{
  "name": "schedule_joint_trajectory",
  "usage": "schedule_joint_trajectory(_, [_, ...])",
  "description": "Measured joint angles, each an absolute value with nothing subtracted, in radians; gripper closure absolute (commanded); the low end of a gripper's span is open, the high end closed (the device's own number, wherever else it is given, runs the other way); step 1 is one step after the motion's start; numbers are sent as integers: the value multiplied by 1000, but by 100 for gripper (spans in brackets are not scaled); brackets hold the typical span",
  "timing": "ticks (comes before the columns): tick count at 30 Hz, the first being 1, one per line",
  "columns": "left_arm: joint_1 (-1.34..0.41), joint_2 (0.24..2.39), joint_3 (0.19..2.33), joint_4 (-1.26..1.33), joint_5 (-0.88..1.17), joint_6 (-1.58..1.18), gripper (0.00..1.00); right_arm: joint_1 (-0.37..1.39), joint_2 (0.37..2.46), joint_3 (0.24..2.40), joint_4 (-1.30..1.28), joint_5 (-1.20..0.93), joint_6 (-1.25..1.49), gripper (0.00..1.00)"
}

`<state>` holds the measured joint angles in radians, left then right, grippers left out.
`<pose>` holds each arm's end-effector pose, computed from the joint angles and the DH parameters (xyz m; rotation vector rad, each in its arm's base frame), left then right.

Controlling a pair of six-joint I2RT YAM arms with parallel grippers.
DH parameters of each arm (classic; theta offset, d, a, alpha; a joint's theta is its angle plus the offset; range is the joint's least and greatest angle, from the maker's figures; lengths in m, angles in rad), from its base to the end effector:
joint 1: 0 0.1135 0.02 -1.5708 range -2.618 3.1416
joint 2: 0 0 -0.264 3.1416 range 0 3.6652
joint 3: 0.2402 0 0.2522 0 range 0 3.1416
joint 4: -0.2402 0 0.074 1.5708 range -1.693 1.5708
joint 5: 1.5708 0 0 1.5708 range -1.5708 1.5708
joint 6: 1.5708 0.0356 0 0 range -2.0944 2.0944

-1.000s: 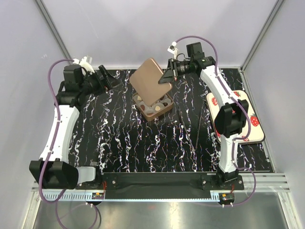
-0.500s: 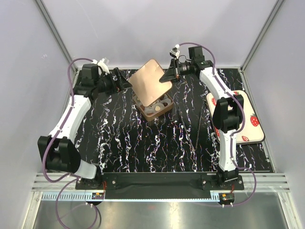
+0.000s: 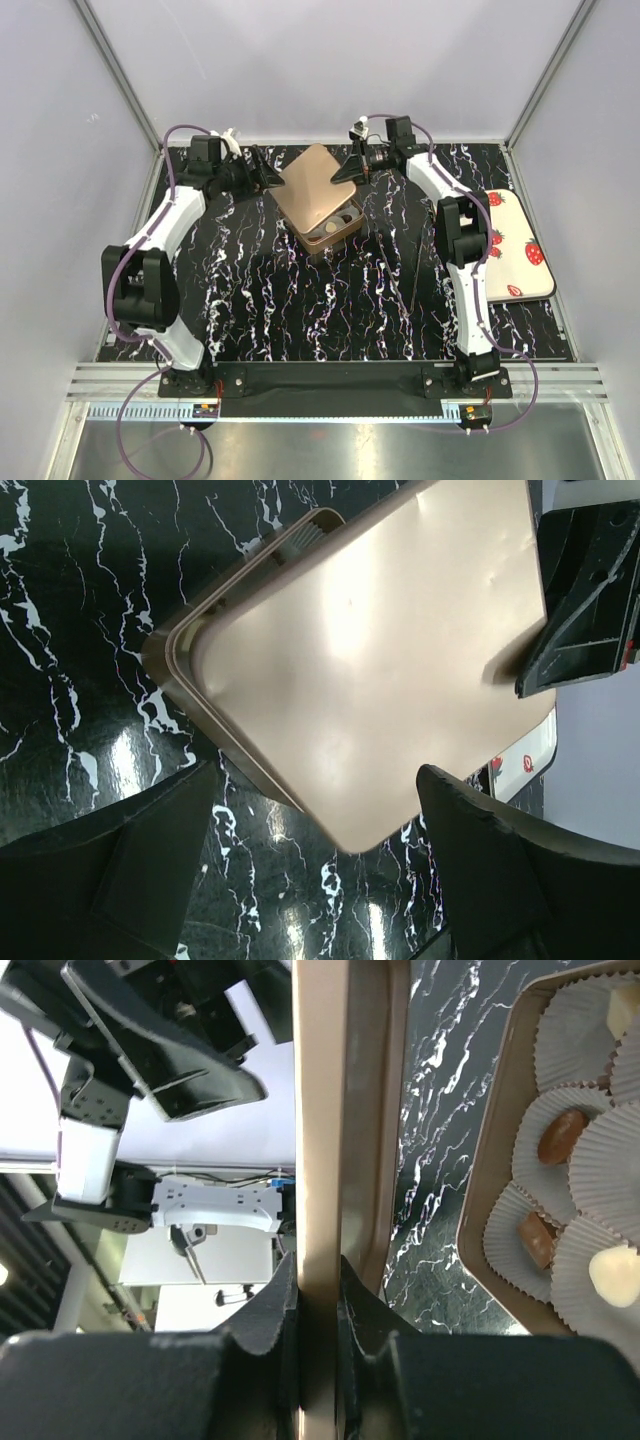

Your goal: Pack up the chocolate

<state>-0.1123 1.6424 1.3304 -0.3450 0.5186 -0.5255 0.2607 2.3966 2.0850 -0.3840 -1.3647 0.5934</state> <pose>0.3692 -0.0594 0.2947 -0.1756 2.2781 -0.9199 0.5012 0.1698 0.2224 -0.4447 2.2287 1.9827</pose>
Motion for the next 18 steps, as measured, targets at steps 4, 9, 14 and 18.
schedule_joint_trajectory(4, [-112,1713,1371,-343,527,-525,13,259,2408,2034,-242,-1404,698,100])
schedule_joint_trajectory(9, [-112,1776,1406,-342,530,-525,14,247,2428,1922,78,-1442,965,100])
schedule_joint_trajectory(14, [-112,1808,1414,-337,531,-527,14,231,2524,1876,635,-1462,1429,100])
schedule_joint_trajectory(18, [-113,1821,1414,-318,535,-534,15,224,2589,1876,879,-1467,1651,100])
